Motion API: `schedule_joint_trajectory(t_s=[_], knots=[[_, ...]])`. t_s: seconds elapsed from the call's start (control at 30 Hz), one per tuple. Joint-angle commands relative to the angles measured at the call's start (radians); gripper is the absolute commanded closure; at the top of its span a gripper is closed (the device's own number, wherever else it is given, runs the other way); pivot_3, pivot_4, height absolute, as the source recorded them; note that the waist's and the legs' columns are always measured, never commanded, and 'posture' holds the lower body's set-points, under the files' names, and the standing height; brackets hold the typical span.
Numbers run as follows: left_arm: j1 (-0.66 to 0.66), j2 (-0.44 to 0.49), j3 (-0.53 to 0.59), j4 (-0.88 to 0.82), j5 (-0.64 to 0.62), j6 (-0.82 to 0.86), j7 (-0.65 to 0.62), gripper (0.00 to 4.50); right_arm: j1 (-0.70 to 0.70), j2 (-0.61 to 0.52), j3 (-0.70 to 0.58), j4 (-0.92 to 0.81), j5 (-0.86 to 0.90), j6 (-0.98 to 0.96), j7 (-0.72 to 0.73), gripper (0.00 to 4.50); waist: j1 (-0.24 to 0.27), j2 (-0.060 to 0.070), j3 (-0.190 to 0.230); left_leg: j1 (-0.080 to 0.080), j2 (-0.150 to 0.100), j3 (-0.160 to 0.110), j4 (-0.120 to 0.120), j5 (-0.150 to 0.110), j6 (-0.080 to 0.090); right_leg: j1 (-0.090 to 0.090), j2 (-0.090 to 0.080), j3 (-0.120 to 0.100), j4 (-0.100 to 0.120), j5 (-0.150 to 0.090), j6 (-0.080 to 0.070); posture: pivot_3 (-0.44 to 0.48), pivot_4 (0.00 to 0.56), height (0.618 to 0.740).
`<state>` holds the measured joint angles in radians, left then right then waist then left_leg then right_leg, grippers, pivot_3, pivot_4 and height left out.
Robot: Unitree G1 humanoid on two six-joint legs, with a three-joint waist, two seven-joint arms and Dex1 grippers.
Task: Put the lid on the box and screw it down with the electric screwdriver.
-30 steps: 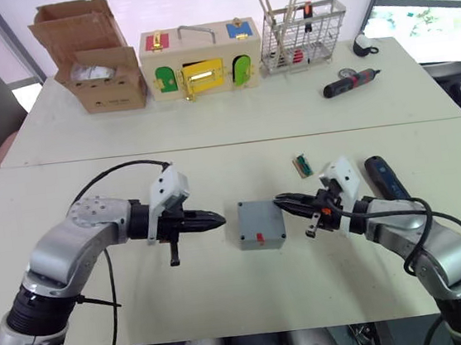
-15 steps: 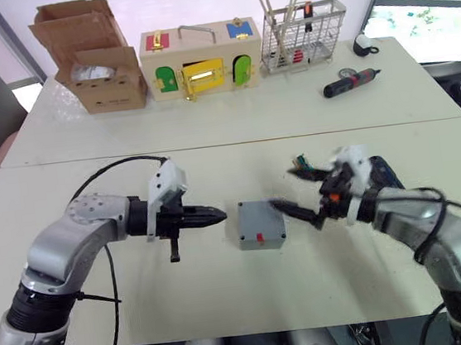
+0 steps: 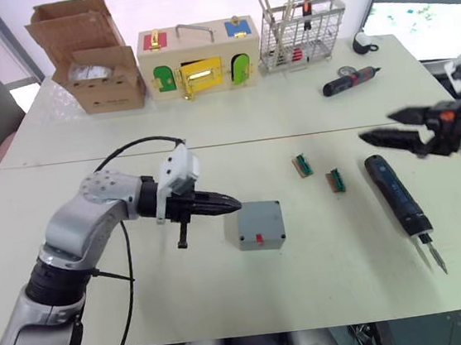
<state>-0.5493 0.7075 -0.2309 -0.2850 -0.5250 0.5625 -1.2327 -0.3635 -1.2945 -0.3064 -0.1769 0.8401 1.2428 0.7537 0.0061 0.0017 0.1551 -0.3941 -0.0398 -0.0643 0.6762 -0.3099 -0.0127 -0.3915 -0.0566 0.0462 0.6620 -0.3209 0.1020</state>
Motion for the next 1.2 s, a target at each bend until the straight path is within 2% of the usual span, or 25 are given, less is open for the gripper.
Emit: schedule_joint_trajectory(t_s=[0.03,0.17,0.27,0.37,0.6,0.8,1.2], knots=[[0.011,0.005,-0.027,-0.047,0.038,-0.057,-0.025,4.5,-0.011,-0.093,0.072,0.095,-0.069,0.016,0.064,0.01,-0.001,0.0,0.0,0.0,0.0,0.001,0.001,0.0,0.0,0.0,0.0,0.001,0.0,0.0,0.0,0.0,0.15,0.74],[0.043,-0.002,-0.034,-0.089,0.043,-0.064,-0.017,4.5,-0.025,-0.186,0.242,0.143,-0.098,0.091,0.182,0.01,-0.003,0.001,0.001,0.0,0.0,0.002,0.001,-0.001,0.001,-0.001,0.0,0.002,0.0,0.0,0.0,0.0,0.15,0.74],[0.063,-0.006,-0.028,-0.116,0.04,-0.056,0.001,4.5,-0.074,-0.216,0.348,0.173,-0.128,0.105,0.268,0.01,-0.004,0.004,0.002,0.0,0.001,0.002,0.001,-0.001,0.001,-0.001,0.0,0.002,0.0,0.0,0.0,0.0,0.15,0.74],[0.075,-0.015,-0.028,-0.14,0.036,-0.042,0.023,4.5,-0.139,-0.207,0.457,0.21,-0.192,0.11,0.318,0.01,-0.003,0.004,0.003,0.0,0.001,0.003,0.001,-0.001,0.002,-0.002,0.0,0.003,0.0,0.0,0.0,0.0,0.15,0.74],[0.116,-0.013,-0.025,-0.188,0.04,-0.023,0.065,4.5,-0.317,-0.094,0.668,0.376,-0.346,0.122,0.388,0.01,0.0,0.004,0.003,0.0,0.001,0.003,0.001,-0.001,0.002,-0.002,0.0,0.003,0.001,0.0,0.0,0.0,0.15,0.74],[0.136,0.01,-0.016,-0.233,0.031,0.004,0.084,4.5,-0.387,-0.024,0.767,0.483,-0.432,0.13,0.424,0.01,0.005,0.004,0.003,-0.006,0.001,0.003,0.003,-0.001,0.001,-0.007,0.0,0.003,0.001,0.0,0.0,0.0,0.15,0.74],[0.125,0.004,-0.02,-0.228,0.025,0.022,0.095,4.5,-0.372,0.041,0.835,0.508,-0.546,0.089,0.46,0.01,0.005,0.003,0.002,-0.009,0.0,0.003,0.006,-0.001,0.001,-0.009,0.0,0.002,0.002,0.0,0.0,0.0,0.15,0.74]])
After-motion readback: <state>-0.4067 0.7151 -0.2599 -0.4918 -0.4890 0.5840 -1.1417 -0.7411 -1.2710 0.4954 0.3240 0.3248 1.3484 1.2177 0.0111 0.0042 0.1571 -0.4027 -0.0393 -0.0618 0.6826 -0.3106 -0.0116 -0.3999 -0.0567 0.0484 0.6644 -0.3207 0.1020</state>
